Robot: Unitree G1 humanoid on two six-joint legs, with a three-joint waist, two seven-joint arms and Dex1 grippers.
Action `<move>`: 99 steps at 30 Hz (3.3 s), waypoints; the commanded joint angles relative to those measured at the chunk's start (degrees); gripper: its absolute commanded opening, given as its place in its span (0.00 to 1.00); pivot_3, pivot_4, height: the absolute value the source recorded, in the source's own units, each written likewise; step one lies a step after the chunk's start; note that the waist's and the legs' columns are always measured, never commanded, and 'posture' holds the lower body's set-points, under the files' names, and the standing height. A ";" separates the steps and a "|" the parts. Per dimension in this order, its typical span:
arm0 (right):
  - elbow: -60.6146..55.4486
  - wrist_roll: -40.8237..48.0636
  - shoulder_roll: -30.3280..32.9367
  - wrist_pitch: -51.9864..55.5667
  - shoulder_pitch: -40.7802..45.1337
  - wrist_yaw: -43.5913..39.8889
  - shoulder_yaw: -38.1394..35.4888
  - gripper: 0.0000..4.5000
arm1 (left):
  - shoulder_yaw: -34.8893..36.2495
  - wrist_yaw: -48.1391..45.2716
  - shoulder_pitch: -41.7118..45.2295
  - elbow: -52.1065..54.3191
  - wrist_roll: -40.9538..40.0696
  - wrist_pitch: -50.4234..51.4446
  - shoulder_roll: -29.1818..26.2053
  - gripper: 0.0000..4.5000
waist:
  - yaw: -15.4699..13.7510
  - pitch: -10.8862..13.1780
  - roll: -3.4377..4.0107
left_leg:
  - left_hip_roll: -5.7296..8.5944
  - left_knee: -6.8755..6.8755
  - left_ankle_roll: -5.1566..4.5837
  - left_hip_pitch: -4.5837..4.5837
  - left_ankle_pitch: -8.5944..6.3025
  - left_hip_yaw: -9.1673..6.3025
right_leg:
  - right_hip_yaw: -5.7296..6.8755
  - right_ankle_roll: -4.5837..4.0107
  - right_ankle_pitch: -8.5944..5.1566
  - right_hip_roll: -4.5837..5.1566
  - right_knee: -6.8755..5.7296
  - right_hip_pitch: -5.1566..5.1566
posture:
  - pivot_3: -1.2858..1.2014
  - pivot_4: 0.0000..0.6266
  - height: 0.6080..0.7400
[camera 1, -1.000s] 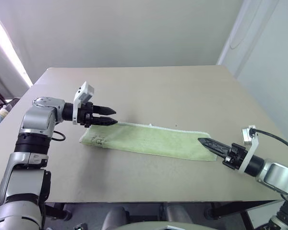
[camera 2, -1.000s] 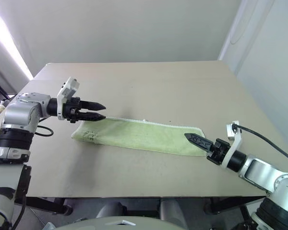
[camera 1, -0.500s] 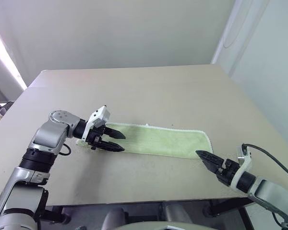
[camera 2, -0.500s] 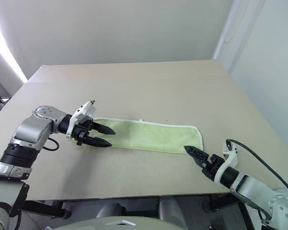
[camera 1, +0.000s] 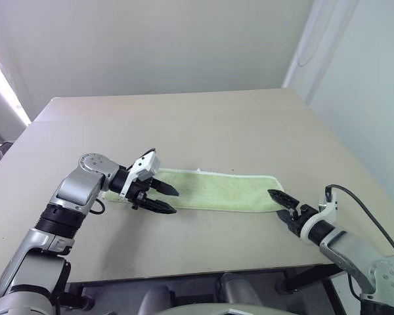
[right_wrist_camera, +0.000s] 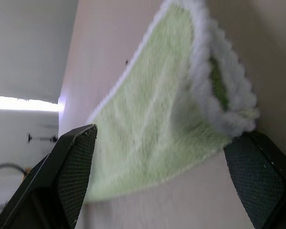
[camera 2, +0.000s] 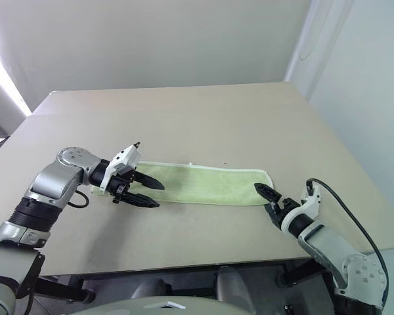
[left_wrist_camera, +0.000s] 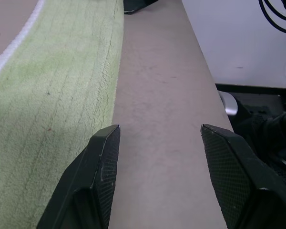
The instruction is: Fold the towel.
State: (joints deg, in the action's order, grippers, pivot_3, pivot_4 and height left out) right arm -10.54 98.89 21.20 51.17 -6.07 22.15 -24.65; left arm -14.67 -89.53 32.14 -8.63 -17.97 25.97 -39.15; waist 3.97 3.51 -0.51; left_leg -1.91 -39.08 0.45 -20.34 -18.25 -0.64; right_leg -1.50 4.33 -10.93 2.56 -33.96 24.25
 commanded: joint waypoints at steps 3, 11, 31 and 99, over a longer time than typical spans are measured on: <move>1.67 -3.47 -0.33 -4.42 2.61 3.32 0.17 0.74 | 0.38 0.74 2.34 -0.18 0.14 -0.89 0.32 0.63 | -0.05 0.00 0.01 | 0.00 -0.01 0.00 0.00 0.00 0.07 | -0.03 0.00 0.00 0.02 0.10 0.03 | 0.52 0.00 0.79; 1.90 -7.33 1.93 -6.75 4.58 4.67 -1.10 0.09 | 1.06 1.57 5.85 -5.98 1.36 -3.17 1.32 0.63 | -0.30 0.00 0.06 | 0.16 0.20 -0.34 -0.04 -0.17 -0.04 | -0.19 0.20 0.26 -0.19 -0.23 0.35 | 0.52 0.00 0.79; 13.35 -15.00 26.12 -0.04 13.01 -5.56 -9.38 0.00 | 1.49 1.45 8.68 -14.13 3.50 -8.47 2.36 0.63 | -1.39 0.04 0.15 | 0.17 0.16 -0.49 -0.02 -0.26 0.05 | -0.53 0.14 0.19 -0.38 -0.23 0.30 | 0.52 0.00 0.79; -9.58 -37.69 9.16 8.79 25.08 -23.76 13.48 0.99 | 2.82 3.43 7.77 -11.33 3.68 -0.28 -0.64 0.63 | -0.92 0.03 0.16 | -0.06 0.08 -0.54 -0.01 -0.28 -0.07 | -1.94 0.11 0.22 -1.67 -0.41 0.48 | 0.52 0.00 0.79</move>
State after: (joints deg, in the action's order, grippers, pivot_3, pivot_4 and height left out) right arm -18.08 62.64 30.98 63.07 19.11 -0.71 -8.90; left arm -14.16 -86.38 39.02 -21.43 -13.21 24.98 -38.61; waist 3.05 3.54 -0.35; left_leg -1.97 -39.00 -0.09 -20.35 -18.53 -0.71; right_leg -3.44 4.43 -10.71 0.89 -34.37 24.73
